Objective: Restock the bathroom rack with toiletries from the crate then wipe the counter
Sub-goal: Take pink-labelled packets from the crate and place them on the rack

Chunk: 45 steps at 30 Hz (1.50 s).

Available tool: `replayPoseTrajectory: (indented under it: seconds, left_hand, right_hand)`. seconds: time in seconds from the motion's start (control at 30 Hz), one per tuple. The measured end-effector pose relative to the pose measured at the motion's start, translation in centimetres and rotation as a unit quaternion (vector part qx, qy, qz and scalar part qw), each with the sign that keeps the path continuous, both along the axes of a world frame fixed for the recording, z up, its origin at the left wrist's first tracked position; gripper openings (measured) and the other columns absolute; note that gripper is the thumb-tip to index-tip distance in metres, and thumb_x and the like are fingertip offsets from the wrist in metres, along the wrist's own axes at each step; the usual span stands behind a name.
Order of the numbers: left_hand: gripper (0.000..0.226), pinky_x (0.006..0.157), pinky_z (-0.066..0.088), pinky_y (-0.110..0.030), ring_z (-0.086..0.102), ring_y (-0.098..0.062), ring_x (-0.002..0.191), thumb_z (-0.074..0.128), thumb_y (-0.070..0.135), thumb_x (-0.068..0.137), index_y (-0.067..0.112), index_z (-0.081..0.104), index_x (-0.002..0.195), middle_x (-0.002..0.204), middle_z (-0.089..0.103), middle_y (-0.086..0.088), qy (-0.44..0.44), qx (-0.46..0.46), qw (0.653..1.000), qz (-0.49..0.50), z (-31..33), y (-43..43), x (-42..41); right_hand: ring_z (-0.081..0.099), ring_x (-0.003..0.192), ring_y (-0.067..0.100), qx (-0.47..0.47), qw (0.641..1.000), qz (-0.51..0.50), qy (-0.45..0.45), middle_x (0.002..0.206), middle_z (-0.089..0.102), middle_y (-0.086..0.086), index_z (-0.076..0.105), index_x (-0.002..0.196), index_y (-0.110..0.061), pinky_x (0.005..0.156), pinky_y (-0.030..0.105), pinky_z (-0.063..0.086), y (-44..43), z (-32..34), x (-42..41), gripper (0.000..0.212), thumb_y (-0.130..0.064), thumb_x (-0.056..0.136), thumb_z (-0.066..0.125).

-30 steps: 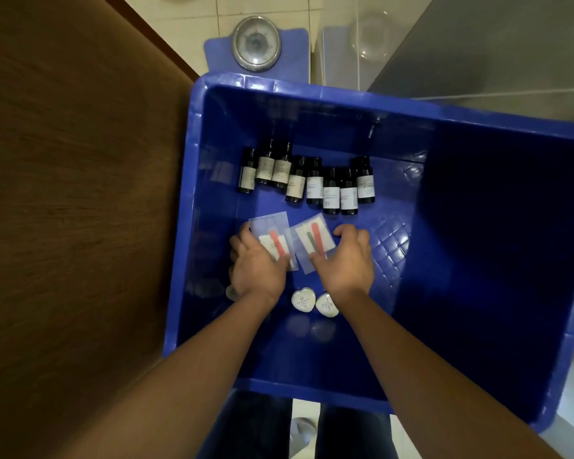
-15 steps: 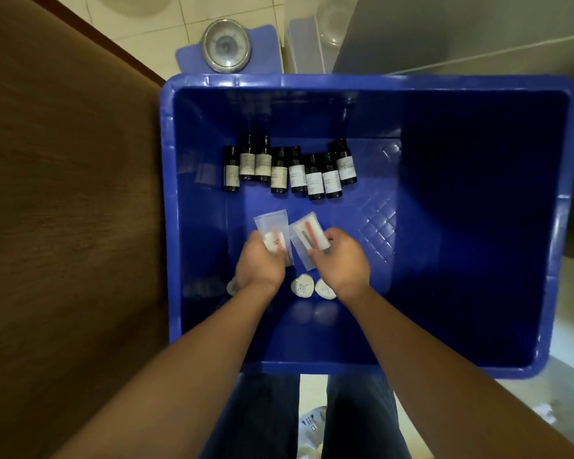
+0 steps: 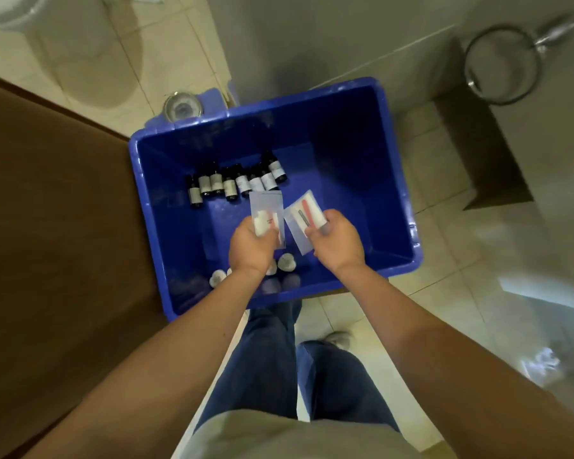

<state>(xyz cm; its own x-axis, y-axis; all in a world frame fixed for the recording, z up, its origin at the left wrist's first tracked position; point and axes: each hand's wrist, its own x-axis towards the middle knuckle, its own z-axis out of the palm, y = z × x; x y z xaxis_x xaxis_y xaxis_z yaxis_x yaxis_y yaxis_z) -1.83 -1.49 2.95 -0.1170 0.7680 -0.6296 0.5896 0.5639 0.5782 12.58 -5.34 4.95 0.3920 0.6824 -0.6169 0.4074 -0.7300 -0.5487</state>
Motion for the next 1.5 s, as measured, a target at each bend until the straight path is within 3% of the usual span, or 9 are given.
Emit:
replayPoseTrajectory:
  seconds: [0.1,0.3,0.4,0.63,0.77,0.9,1.07,1.23,1.5]
  left_hand:
    - [0.010,0.070,0.046,-0.029,0.062,-0.019,0.083,0.065,0.025,0.086,0.020,0.060,0.094,0.085,0.064,0.004,-0.036,0.042,0.998,-0.011,3.4,-1.3,2.6]
    - [0.018,0.076,0.054,-0.036,0.065,-0.018,0.089,0.064,0.027,0.088,0.016,0.062,0.103,0.097,0.068,-0.001,-0.102,0.081,0.988,-0.079,9.6,-5.3,8.3]
    - [0.019,0.078,0.054,-0.036,0.064,-0.017,0.090,0.061,0.028,0.090,0.015,0.062,0.103,0.098,0.068,-0.002,-0.128,0.103,0.979,-0.122,12.8,-7.4,11.7]
    - [0.017,0.072,0.053,-0.031,0.064,-0.012,0.086,0.059,0.030,0.090,0.018,0.062,0.103,0.093,0.067,0.004,-0.173,0.156,0.943,-0.237,19.6,-11.3,18.9]
    - [0.017,0.066,0.049,-0.023,0.064,-0.007,0.084,0.062,0.029,0.088,0.022,0.059,0.103,0.091,0.067,0.007,-0.200,0.169,0.922,-0.284,22.6,-14.0,22.8]
    - [0.008,0.070,0.052,-0.030,0.065,-0.009,0.083,0.063,0.029,0.085,0.029,0.058,0.092,0.087,0.067,0.009,-0.223,0.186,0.899,-0.327,25.6,-16.8,27.2]
    - [0.017,0.078,0.053,-0.033,0.065,-0.014,0.087,0.065,0.026,0.085,0.022,0.061,0.101,0.093,0.068,0.006,-0.261,0.206,0.868,-0.369,28.4,-20.6,32.9]
    - [0.008,0.061,0.048,-0.018,0.066,-0.009,0.077,0.065,0.017,0.084,0.016,0.062,0.093,0.083,0.070,0.002,-0.313,0.205,0.830,-0.415,31.1,-24.9,38.5]
    - [0.006,0.067,0.055,-0.030,0.067,-0.010,0.075,0.061,0.023,0.084,0.022,0.060,0.089,0.080,0.070,0.005,-0.335,0.207,0.772,-0.500,34.2,-31.0,46.4]
  right_hand:
    - [0.066,0.071,0.027,0.047,0.997,-0.052,0.024,0.088,0.064,0.005,0.053,0.092,-0.020,0.064,0.046,0.058,-2.2,3.7,2.3,0.010,-0.025,0.090,0.061]
    - [0.066,0.071,0.015,0.113,0.981,-0.155,0.038,0.093,0.063,-0.005,0.053,0.103,-0.023,0.043,0.016,0.043,-8.4,10.6,7.5,0.015,-0.031,0.093,0.059]
    - [0.064,0.061,0.011,0.144,0.964,-0.221,0.038,0.085,0.065,-0.004,0.057,0.098,-0.023,0.040,0.011,0.040,-11.4,13.5,9.7,0.009,-0.027,0.091,0.060]
    - [0.066,0.061,0.016,0.211,0.927,-0.307,0.036,0.086,0.066,0.002,0.053,0.087,-0.028,0.046,0.021,0.048,-17.9,19.5,15.1,0.011,-0.023,0.089,0.062]
    - [0.067,0.053,0.012,0.240,0.910,-0.338,0.012,0.082,0.067,0.001,0.053,0.085,-0.028,0.038,0.015,0.041,-21.9,22.3,18.6,0.011,-0.023,0.088,0.063]
    - [0.063,0.046,0.009,0.265,0.889,-0.374,0.007,0.080,0.068,0.003,0.052,0.089,-0.025,0.039,0.022,0.041,-25.7,24.7,22.1,0.008,-0.023,0.089,0.060]
    - [0.061,0.049,0.011,0.311,0.849,-0.427,-0.020,0.083,0.066,0.004,0.054,0.097,-0.018,0.035,0.017,0.038,-30.6,28.0,25.9,0.008,-0.019,0.090,0.059]
    - [0.061,0.047,0.014,0.328,0.819,-0.463,-0.084,0.083,0.067,0.010,0.057,0.092,-0.010,0.040,0.021,0.039,-35.8,30.9,29.3,0.009,-0.017,0.088,0.061]
    - [0.062,0.049,0.013,0.351,0.767,-0.525,-0.113,0.081,0.068,0.009,0.056,0.093,-0.011,0.043,0.026,0.040,-43.2,33.7,33.8,0.009,-0.019,0.088,0.057]
